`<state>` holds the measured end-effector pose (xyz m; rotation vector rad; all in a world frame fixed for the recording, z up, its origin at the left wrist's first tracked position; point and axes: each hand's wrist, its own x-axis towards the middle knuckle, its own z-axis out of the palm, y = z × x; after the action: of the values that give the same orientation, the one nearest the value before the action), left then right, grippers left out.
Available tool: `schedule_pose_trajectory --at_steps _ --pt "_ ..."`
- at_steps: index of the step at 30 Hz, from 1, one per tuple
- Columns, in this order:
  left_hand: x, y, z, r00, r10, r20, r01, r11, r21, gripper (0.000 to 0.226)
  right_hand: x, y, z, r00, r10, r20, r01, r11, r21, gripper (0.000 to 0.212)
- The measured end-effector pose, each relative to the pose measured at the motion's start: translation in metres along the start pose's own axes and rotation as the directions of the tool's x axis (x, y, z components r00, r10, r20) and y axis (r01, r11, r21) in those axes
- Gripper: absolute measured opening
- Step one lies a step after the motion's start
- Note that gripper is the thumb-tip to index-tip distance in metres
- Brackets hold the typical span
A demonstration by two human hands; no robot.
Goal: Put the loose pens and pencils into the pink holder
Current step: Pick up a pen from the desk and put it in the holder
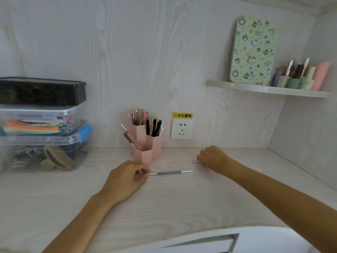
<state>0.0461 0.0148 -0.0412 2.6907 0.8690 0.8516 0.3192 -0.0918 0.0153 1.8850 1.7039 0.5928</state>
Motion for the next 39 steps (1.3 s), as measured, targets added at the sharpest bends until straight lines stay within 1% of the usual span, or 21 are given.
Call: schedule_pose_trajectory --at_steps 2,4,5,6,8,10,12,15,18,20,22,24,26,27,28,30,32,34,35,37,39 --pt "0.0 0.0 -0.001 1.0 -0.018 -0.009 0.017 1.0 -0.013 0.012 0.001 -0.007 -0.011 0.994 -0.02 -0.11 0.028 0.997 0.073 0.033" --pt "-0.001 -0.001 -0.001 0.999 -0.047 -0.022 0.047 0.998 -0.03 0.011 0.004 -0.015 -0.025 0.952 0.064 -0.3 0.032 0.953 0.303 0.034" --pt "0.0 -0.002 -0.002 0.997 -0.072 -0.03 0.071 0.997 -0.034 0.011 0.005 -0.017 -0.034 0.905 0.157 -0.396 0.045 0.889 0.456 0.035" --pt "0.0 -0.002 -0.002 0.994 -0.098 -0.038 0.096 0.995 -0.035 0.012 0.006 -0.02 -0.045 0.842 0.277 -0.463 0.075 0.79 0.609 0.037" --pt "0.0 -0.005 -0.003 0.988 -0.143 -0.056 0.142 0.989 -0.028 0.013 0.011 -0.022 -0.067 0.688 0.515 -0.511 0.213 0.53 0.821 0.044" --pt "-0.001 -0.007 -0.003 0.98 -0.185 -0.078 0.183 0.983 -0.025 0.015 0.021 -0.021 -0.09 0.544 0.692 -0.474 0.38 0.301 0.875 0.049" --pt "-0.001 -0.008 -0.003 0.969 -0.221 -0.113 0.22 0.975 -0.018 0.016 0.035 -0.02 -0.113 0.476 0.783 -0.4 0.494 0.138 0.858 0.05" --pt "-0.001 -0.01 -0.004 0.945 -0.276 -0.178 0.281 0.96 0.003 0.018 0.057 -0.024 -0.139 0.424 0.831 -0.36 0.576 0.059 0.815 0.049" --pt "-0.001 -0.011 -0.005 0.932 -0.312 -0.186 0.319 0.948 0.008 0.018 0.076 -0.036 -0.153 0.356 0.858 -0.371 0.594 0.099 0.799 0.047" --pt "-0.001 -0.011 -0.004 0.93 -0.318 -0.185 0.325 0.946 0.006 0.018 0.087 -0.047 -0.153 0.381 0.835 -0.397 0.546 0.144 0.826 0.045" --pt "0.0 -0.011 -0.005 0.928 -0.318 -0.196 0.325 0.946 0.004 0.018 0.095 -0.057 -0.146 0.479 0.759 -0.44 0.453 0.216 0.865 0.04" --pt "0.0 -0.011 -0.005 0.926 -0.316 -0.205 0.325 0.946 0.008 0.017 0.099 -0.064 -0.13 0.576 0.623 -0.529 0.321 0.423 0.847 0.029" --pt "-0.001 -0.011 -0.005 0.925 -0.317 -0.21 0.327 0.945 0.01 0.017 0.099 -0.068 -0.113 0.647 0.473 -0.598 0.251 0.608 0.753 0.029" --pt "-0.001 -0.012 -0.004 0.925 -0.315 -0.212 0.324 0.946 0.008 0.017 0.098 -0.066 -0.108 0.655 0.436 -0.617 0.246 0.649 0.72 0.032" --pt "0.0 -0.013 -0.003 0.929 -0.307 -0.206 0.315 0.949 0.007 0.018 0.096 -0.063 -0.105 0.638 0.43 -0.638 0.248 0.67 0.7 0.034" --pt "0.001 -0.014 -0.001 0.947 -0.273 -0.168 0.28 0.96 0.02 0.021 0.088 -0.057 -0.101 0.576 0.462 -0.675 0.262 0.677 0.687 0.037" --pt "0.002 -0.016 0.0 0.96 -0.246 -0.132 0.251 0.968 0.019 0.022 0.079 -0.052 -0.094 0.508 0.539 -0.672 0.297 0.623 0.724 0.037" --pt "0.003 -0.017 0.0 0.961 -0.251 -0.117 0.251 0.968 -0.016 0.018 0.068 -0.055 -0.077 0.496 0.659 -0.566 0.304 0.478 0.824 0.035" --pt "0.003 -0.018 0.0 0.959 -0.265 -0.105 0.261 0.964 -0.046 0.016 0.063 -0.059 -0.065 0.527 0.71 -0.467 0.283 0.371 0.884 0.035" --pt "0.002 -0.019 -0.002 0.952 -0.296 -0.077 0.284 0.949 -0.137 0.012 0.058 -0.068 -0.043 0.651 0.724 -0.226 0.226 0.099 0.969 0.038" --pt "0.002 -0.017 -0.006 0.941 -0.33 -0.077 0.295 0.91 -0.292 0.009 0.057 -0.077 -0.026 0.813 0.58 -0.052 0.172 -0.153 0.973 0.045"
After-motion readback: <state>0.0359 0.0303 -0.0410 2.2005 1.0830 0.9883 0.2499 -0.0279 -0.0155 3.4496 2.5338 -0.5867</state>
